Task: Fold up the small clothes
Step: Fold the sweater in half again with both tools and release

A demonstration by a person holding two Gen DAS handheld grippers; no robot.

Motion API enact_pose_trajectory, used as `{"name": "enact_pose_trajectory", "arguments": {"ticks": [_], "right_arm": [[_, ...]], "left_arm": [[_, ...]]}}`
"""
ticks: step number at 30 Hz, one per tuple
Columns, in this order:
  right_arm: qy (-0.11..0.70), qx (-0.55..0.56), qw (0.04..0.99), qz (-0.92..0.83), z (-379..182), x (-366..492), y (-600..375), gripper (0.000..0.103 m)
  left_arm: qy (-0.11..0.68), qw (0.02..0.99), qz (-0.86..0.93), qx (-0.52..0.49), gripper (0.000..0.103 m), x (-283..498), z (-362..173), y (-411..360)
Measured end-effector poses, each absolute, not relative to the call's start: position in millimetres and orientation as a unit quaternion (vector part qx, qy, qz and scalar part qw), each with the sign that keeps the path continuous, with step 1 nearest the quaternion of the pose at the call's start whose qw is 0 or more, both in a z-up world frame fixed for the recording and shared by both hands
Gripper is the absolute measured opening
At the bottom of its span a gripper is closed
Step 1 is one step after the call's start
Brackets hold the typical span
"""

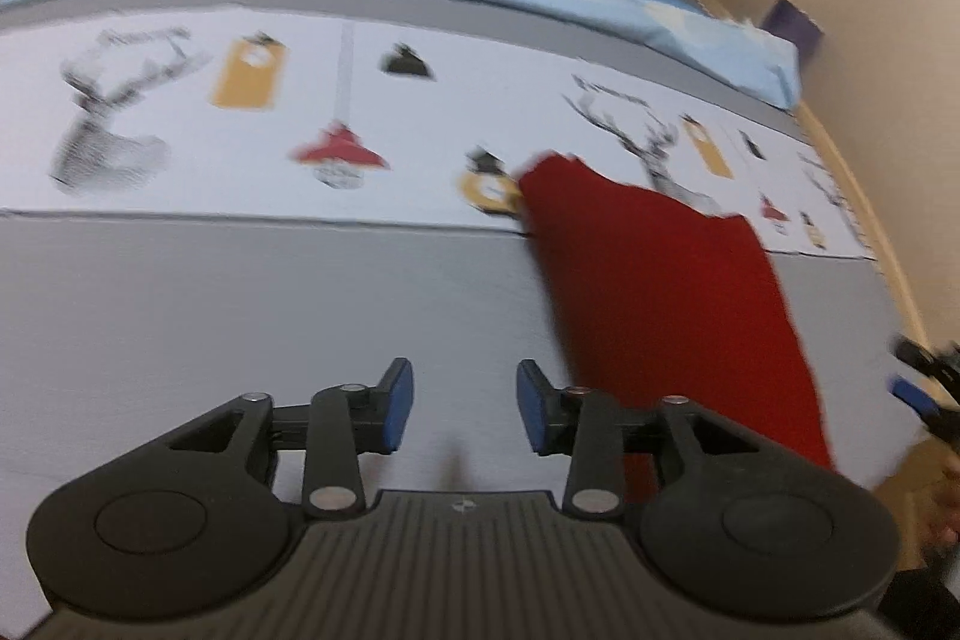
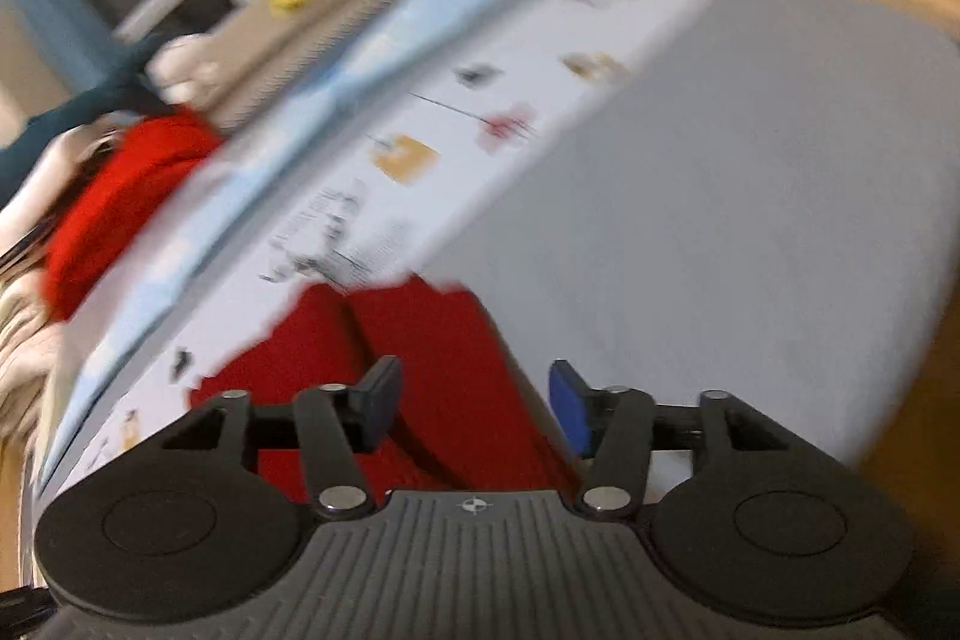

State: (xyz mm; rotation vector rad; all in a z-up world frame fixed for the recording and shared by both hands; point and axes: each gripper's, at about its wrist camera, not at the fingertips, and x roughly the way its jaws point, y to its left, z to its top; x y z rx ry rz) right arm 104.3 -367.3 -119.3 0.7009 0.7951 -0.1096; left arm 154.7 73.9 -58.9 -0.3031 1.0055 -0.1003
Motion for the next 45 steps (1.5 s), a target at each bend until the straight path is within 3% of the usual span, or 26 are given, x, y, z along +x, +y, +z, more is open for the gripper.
{"name": "enact_pose_trajectory", "arguments": {"ticks": [3, 6, 8, 14, 19, 22, 25, 27, 29, 32, 40, 45], "right_arm": [[0.401, 0.293, 0.868, 0.014, -125, 144, -368, 0.08], [0.474, 0.291, 0.83, 0.044, -169, 182, -370, 0.079], [0.506, 0.296, 0.809, 0.035, -196, 191, -370, 0.078], [0.542, 0.322, 0.774, 0.056, -227, 208, -359, 0.076], [0.544, 0.32, 0.773, 0.061, -228, 208, -354, 0.076], [0.542, 0.338, 0.766, 0.07, -226, 207, -354, 0.068], [0.537, 0.337, 0.769, 0.075, -223, 204, -351, 0.056], [0.527, 0.321, 0.783, 0.077, -216, 203, -345, 0.042], [0.517, 0.301, 0.798, 0.076, -208, 200, -339, 0.035], [0.501, 0.303, 0.808, 0.068, -199, 196, -335, 0.026], [0.487, 0.315, 0.802, 0.141, -181, 194, -265, 0.022], [0.495, 0.294, 0.797, 0.183, -173, 191, -206, 0.022]], "left_arm": [[0.485, 0.856, -0.073, -0.163, 0.059, 162, -69, 52], [0.489, 0.847, -0.086, -0.193, 0.076, 171, -82, 35], [0.49, 0.84, -0.089, -0.216, 0.081, 179, -91, 26], [0.51, 0.813, -0.093, -0.266, 0.084, 204, -126, -2], [0.514, 0.786, -0.072, -0.336, 0.095, 213, -159, -15], [0.516, 0.764, -0.073, -0.379, 0.097, 216, -175, -21], [0.512, 0.76, -0.068, -0.395, 0.096, 216, -181, -24], [0.508, 0.767, -0.07, -0.386, 0.081, 216, -176, -24], [0.499, 0.782, -0.079, -0.364, 0.069, 216, -165, -22], [0.482, 0.806, -0.088, -0.333, 0.061, 212, -143, -13], [0.443, 0.859, -0.031, -0.255, 0.059, 190, -87, 58], [0.459, 0.856, 0.013, -0.239, 0.063, 180, -79, 99]]}}
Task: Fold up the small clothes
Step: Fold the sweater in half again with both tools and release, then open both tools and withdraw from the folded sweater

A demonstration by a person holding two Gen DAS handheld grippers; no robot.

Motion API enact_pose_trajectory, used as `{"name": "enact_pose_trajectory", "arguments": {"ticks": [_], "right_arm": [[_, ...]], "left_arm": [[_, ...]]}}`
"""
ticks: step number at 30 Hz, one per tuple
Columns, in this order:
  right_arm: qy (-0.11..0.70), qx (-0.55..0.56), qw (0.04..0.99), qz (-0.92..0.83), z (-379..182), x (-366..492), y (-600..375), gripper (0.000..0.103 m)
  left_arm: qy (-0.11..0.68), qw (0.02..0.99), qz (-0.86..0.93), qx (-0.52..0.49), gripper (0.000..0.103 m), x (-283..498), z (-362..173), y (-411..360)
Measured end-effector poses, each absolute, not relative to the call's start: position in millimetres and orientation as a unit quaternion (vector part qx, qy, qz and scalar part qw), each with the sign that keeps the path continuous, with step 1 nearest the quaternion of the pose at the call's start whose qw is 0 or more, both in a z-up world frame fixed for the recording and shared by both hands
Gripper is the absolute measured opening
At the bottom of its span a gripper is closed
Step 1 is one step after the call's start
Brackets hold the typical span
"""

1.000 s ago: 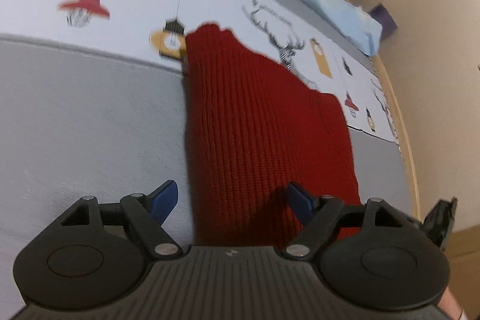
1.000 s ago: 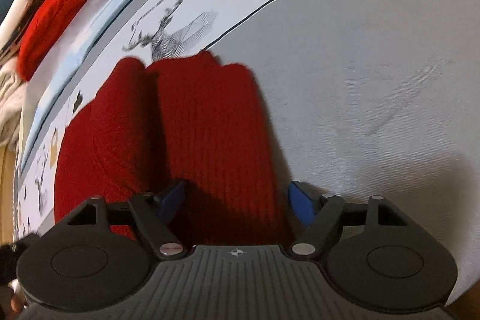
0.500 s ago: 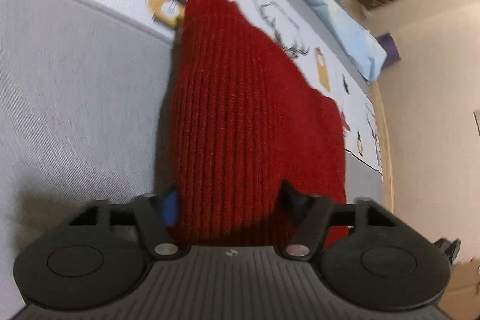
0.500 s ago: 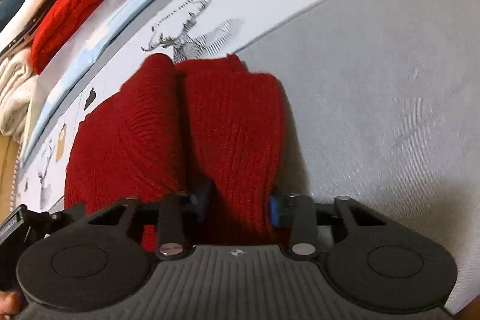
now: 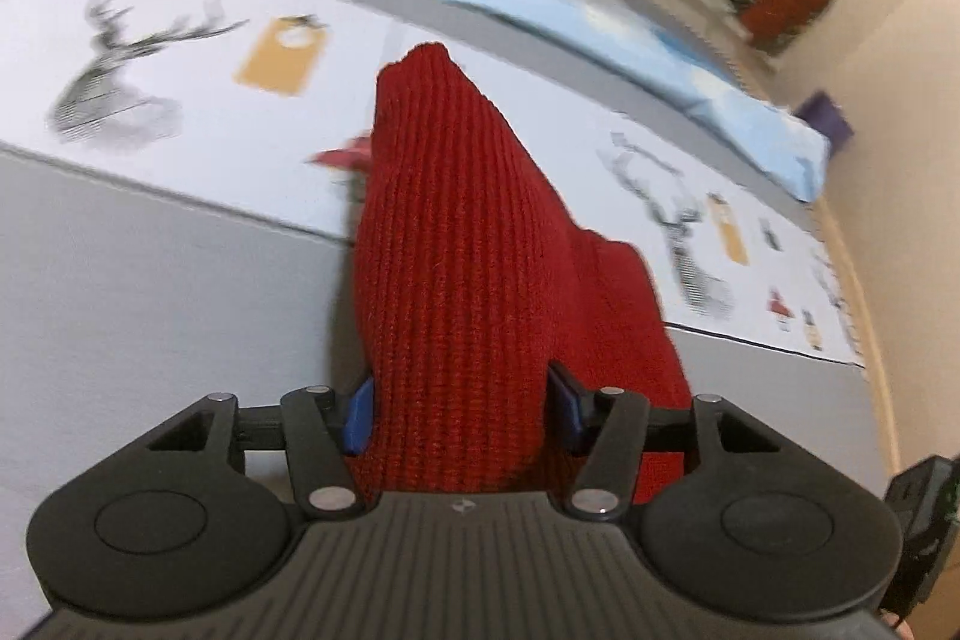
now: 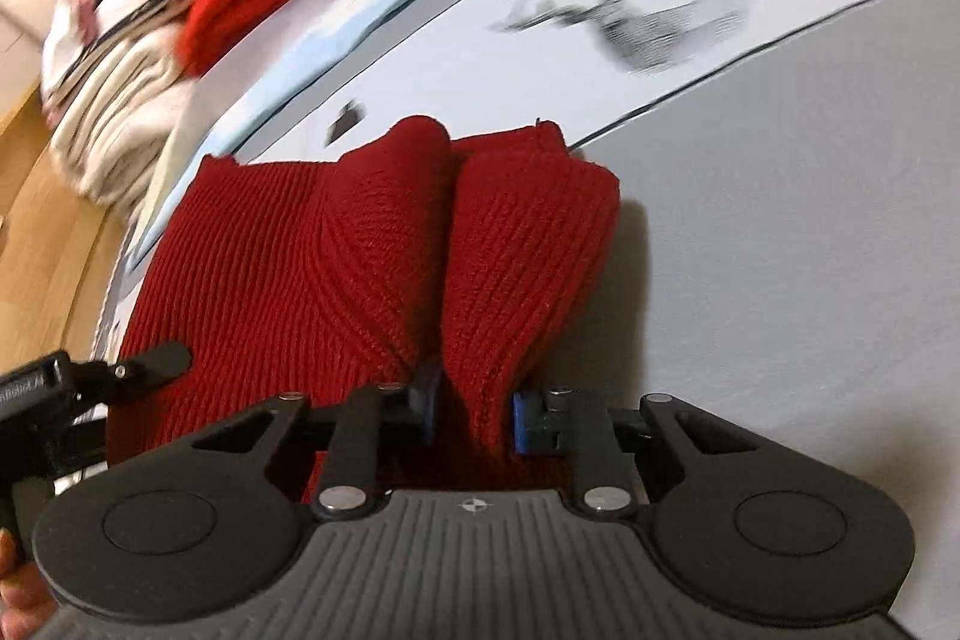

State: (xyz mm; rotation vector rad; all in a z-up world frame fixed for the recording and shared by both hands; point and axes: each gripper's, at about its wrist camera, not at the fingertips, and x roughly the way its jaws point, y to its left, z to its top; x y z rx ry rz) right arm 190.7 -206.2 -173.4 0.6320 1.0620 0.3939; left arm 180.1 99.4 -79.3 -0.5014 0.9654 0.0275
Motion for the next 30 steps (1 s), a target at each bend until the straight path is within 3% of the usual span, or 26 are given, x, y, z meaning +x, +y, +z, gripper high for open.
{"name": "enact_pose_trajectory", "arguments": {"ticks": [6, 8, 17, 19, 20, 21, 22, 27, 30], "right_arm": [[0.499, 0.221, 0.825, 0.147, -145, 193, -187, 0.033], [0.467, 0.216, 0.846, 0.14, -128, 187, -192, 0.045], [0.486, 0.346, 0.768, 0.235, -149, 186, -164, 0.057], [0.498, 0.329, 0.766, 0.24, -154, 188, -151, 0.052], [0.505, 0.315, 0.768, 0.237, -157, 188, -146, 0.035], [0.508, 0.304, 0.771, 0.234, -158, 189, -144, 0.024], [0.495, 0.3, 0.781, 0.234, -155, 190, -148, 0.021], [0.354, 0.3, 0.85, 0.248, -97, 167, -178, 0.018], [0.449, 0.235, 0.84, 0.194, -127, 177, -178, 0.023]], "left_arm": [[0.442, 0.869, 0.041, -0.221, 0.064, 161, -64, 137], [0.437, 0.871, 0.042, -0.222, 0.064, 156, -58, 145], [0.447, 0.869, 0.037, -0.209, 0.064, 139, -57, 164], [0.451, 0.868, 0.031, -0.204, 0.064, 138, -58, 163], [0.452, 0.868, 0.027, -0.203, 0.064, 139, -58, 161], [0.452, 0.869, 0.021, -0.201, 0.064, 139, -58, 159], [0.453, 0.869, 0.013, -0.198, 0.064, 139, -57, 155], [0.463, 0.872, -0.034, -0.152, 0.071, 145, -60, 119], [0.515, 0.852, -0.038, -0.085, 0.074, 153, -85, 90]]}}
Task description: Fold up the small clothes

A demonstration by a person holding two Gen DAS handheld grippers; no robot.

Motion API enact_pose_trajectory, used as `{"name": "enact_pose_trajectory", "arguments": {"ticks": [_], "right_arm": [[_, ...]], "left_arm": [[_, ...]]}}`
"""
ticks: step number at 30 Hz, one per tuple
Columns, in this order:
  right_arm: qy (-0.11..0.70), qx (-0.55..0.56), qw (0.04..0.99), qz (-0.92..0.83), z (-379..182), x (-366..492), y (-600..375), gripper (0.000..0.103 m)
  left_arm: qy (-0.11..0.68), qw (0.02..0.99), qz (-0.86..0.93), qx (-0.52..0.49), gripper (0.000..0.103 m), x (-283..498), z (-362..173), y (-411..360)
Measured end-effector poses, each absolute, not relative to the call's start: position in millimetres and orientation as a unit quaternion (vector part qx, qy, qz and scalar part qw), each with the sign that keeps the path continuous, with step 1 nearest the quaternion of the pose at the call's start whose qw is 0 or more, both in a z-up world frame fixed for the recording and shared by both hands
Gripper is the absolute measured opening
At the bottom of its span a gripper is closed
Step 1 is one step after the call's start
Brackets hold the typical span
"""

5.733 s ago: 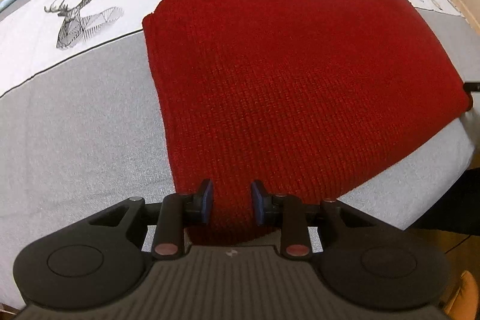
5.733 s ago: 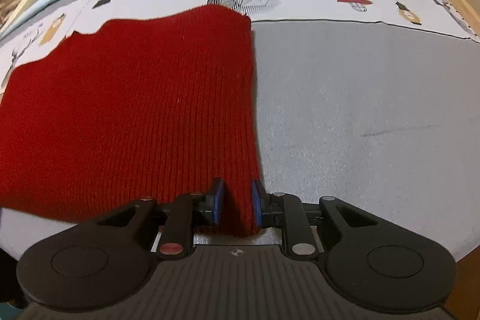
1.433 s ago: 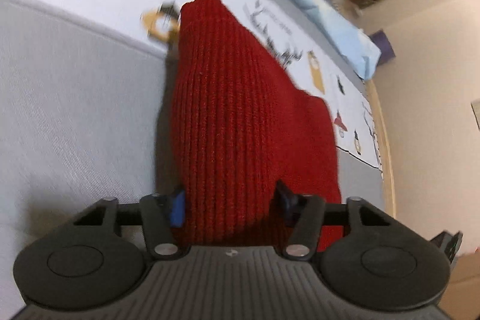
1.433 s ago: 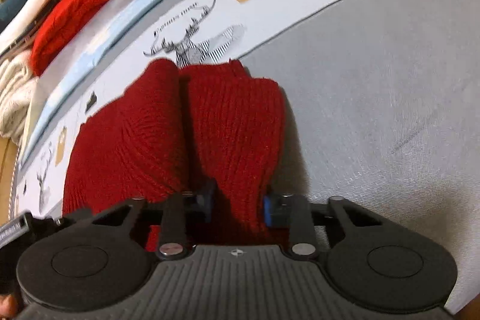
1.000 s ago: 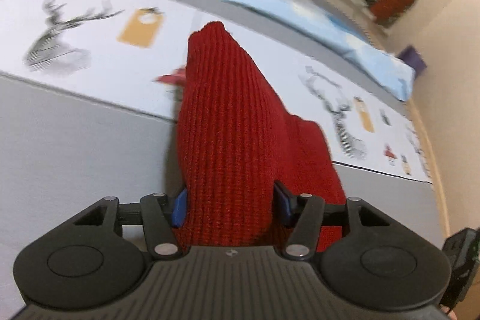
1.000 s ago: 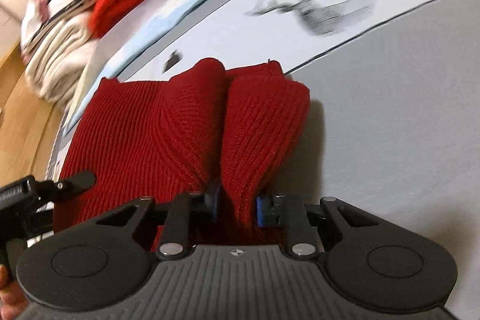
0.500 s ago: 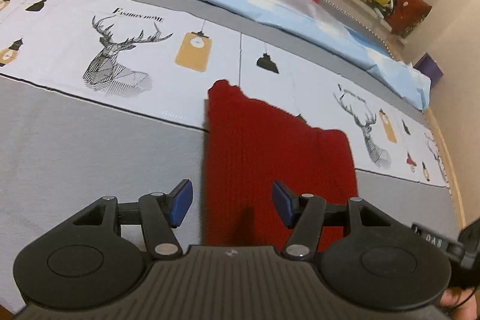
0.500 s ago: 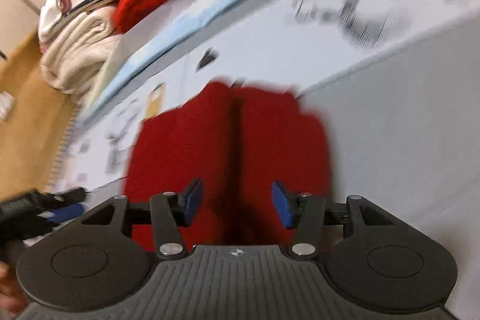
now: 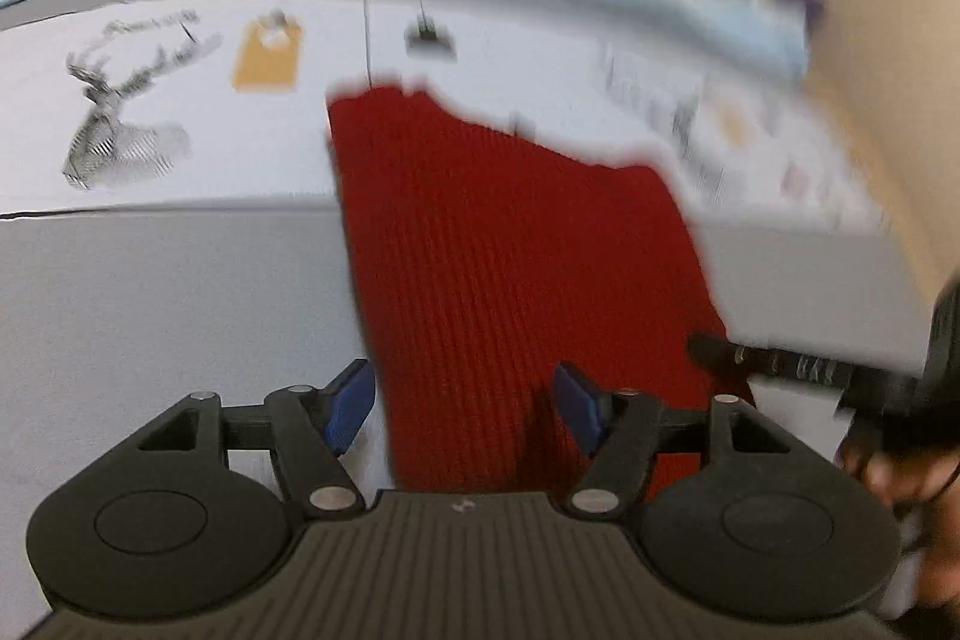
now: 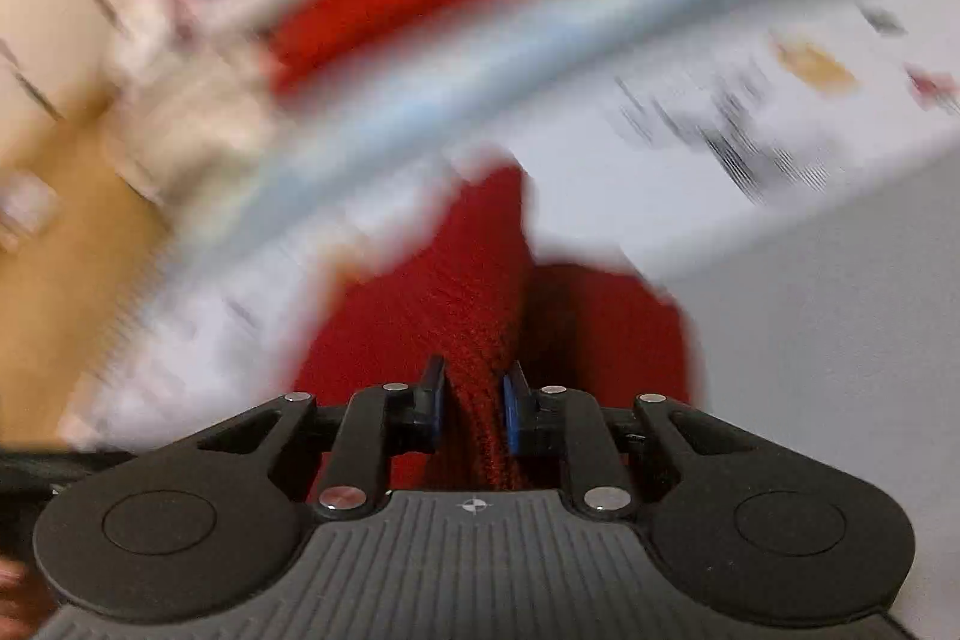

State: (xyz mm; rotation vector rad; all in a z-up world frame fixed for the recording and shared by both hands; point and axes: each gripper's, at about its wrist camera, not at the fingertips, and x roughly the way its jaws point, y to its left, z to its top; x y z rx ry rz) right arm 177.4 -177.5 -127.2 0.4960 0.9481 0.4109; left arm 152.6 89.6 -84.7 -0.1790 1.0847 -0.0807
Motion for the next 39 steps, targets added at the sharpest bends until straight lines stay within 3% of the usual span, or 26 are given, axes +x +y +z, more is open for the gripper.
{"name": "enact_pose_trajectory", "arguments": {"ticks": [2, 6, 9, 10, 11, 14, 15, 19, 24, 29, 39], "right_arm": [[0.523, 0.236, 0.8, 0.172, -158, 184, -176, 0.034], [0.492, 0.194, 0.829, 0.181, -137, 176, -178, 0.038], [0.47, 0.207, 0.837, 0.19, -121, 163, -191, 0.038], [0.472, 0.203, 0.835, 0.196, -119, 161, -190, 0.038], [0.483, 0.188, 0.831, 0.199, -122, 160, -192, 0.039], [0.538, 0.134, 0.81, 0.192, -146, 170, -178, 0.056], [0.536, 0.133, 0.811, 0.19, -145, 171, -180, 0.056], [0.473, 0.123, 0.856, 0.17, -110, 153, -194, 0.054], [0.41, 0.143, 0.888, 0.152, -70, 105, -217, 0.069], [0.36, 0.122, 0.912, 0.156, -42, 45, -217, 0.08], [0.369, 0.095, 0.911, 0.158, -40, -44, -192, 0.087]], "left_arm": [[0.534, 0.844, -0.018, -0.048, 0.08, 153, -99, 78], [0.52, 0.849, -0.012, -0.097, 0.072, 152, -91, 85], [0.504, 0.859, -0.02, -0.091, 0.071, 147, -81, 85], [0.519, 0.852, -0.02, -0.071, 0.072, 149, -87, 82], [0.535, 0.843, -0.017, -0.054, 0.08, 149, -94, 79], [0.541, 0.84, -0.016, -0.036, 0.083, 146, -98, 73], [0.527, 0.849, -0.01, -0.029, 0.082, 142, -92, 72], [0.465, 0.885, 0.016, -0.005, 0.085, 114, -58, 66], [0.406, 0.913, 0.044, 0.013, 0.096, 62, -23, 49], [0.362, 0.931, 0.048, 0.023, 0.1, -14, -9, 15], [0.368, 0.927, 0.066, -0.037, 0.102, -88, -27, -11]]}}
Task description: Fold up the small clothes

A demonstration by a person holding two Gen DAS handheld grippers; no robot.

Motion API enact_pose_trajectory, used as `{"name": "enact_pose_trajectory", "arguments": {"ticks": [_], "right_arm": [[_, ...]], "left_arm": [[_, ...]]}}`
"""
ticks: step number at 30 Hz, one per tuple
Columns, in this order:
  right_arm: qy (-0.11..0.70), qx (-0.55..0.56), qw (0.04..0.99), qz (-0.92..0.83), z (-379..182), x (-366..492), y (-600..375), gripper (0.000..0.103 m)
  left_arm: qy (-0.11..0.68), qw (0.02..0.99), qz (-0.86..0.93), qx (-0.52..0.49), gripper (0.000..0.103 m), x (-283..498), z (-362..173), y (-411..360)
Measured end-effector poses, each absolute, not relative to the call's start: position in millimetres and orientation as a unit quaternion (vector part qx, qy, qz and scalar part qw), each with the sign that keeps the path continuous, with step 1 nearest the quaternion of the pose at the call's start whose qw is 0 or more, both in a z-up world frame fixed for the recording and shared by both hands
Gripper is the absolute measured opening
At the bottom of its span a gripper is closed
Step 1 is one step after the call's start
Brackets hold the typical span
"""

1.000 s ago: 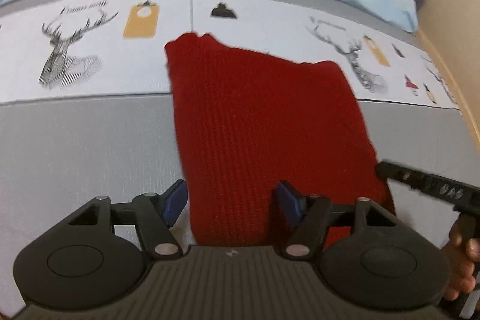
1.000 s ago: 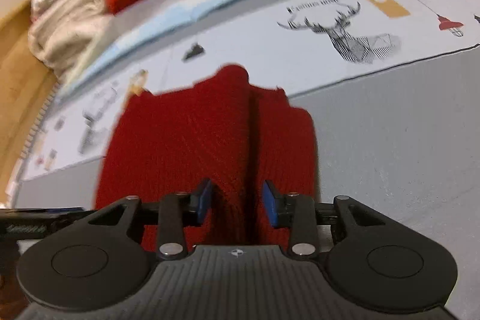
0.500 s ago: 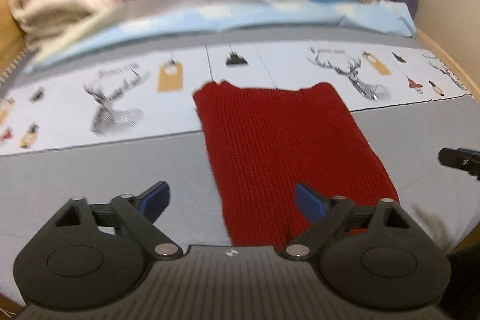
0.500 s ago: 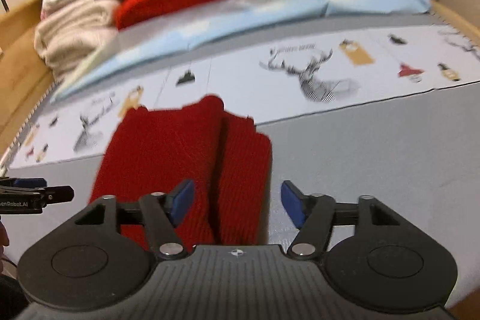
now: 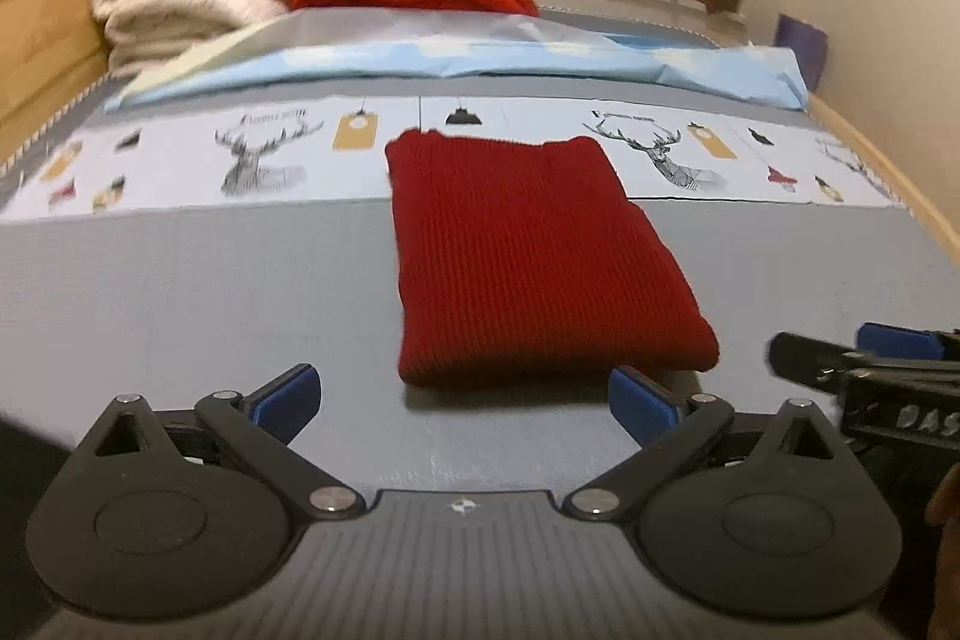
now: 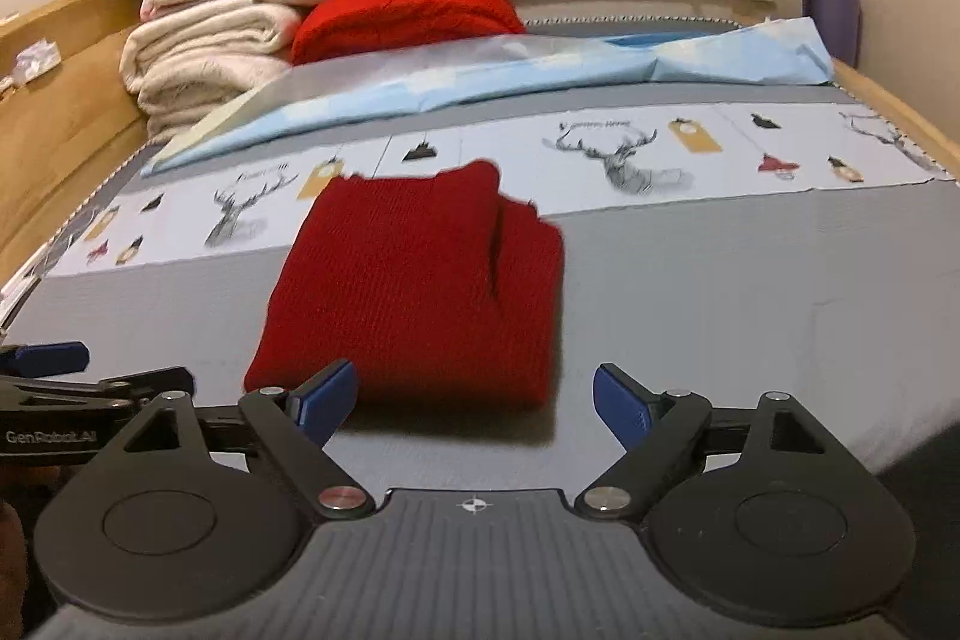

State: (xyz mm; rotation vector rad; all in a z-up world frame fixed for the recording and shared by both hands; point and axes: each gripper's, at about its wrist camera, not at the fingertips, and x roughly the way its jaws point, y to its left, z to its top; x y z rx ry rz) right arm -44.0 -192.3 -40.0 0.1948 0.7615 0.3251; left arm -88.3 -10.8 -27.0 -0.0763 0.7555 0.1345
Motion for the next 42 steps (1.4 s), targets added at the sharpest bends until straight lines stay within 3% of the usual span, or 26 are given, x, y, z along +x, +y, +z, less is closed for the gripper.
{"name": "enact_pose_trajectory", "arguments": {"ticks": [15, 42], "right_arm": [[0.368, 0.044, 0.913, 0.169, -49, -42, -155, 0.087], [0.377, 0.048, 0.91, 0.165, -52, -32, -146, 0.087]], "left_arm": [[0.364, 0.928, 0.071, -0.038, 0.102, -82, -39, -5], [0.365, 0.927, 0.067, -0.049, 0.102, -75, -42, 2]]}}
